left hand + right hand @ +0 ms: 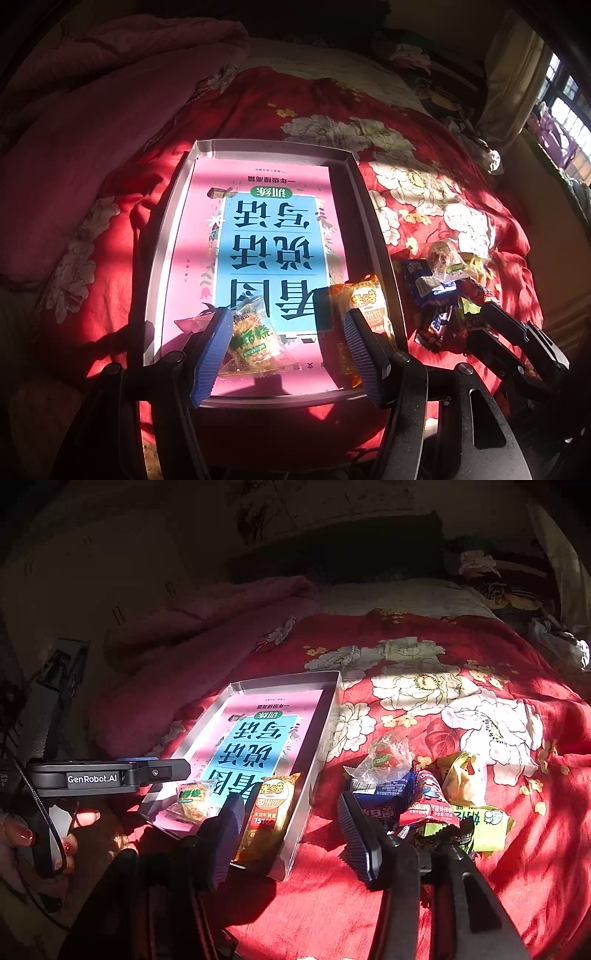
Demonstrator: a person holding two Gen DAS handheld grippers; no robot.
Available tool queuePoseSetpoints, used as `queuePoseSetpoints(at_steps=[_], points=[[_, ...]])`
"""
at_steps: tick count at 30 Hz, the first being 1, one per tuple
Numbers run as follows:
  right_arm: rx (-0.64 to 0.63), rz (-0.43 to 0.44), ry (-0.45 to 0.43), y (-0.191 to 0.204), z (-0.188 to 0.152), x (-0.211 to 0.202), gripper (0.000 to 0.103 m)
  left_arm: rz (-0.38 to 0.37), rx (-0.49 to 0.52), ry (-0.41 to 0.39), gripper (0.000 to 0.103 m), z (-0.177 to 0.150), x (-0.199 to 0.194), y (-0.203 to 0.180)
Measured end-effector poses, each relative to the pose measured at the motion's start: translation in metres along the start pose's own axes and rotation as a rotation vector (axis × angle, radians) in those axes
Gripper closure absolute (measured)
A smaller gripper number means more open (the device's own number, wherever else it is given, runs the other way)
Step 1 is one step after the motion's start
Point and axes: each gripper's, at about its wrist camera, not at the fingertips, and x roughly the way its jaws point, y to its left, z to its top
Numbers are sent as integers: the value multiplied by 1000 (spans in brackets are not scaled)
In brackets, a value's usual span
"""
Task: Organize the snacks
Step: 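Open both grippers to release the snacks in the tray and withdraw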
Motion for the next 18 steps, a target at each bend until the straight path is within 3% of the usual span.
queuePoseSetpoints(at_steps=[18], points=[[76, -64, -70, -32, -9, -39, 50, -30, 61, -8, 38, 0, -7, -32]])
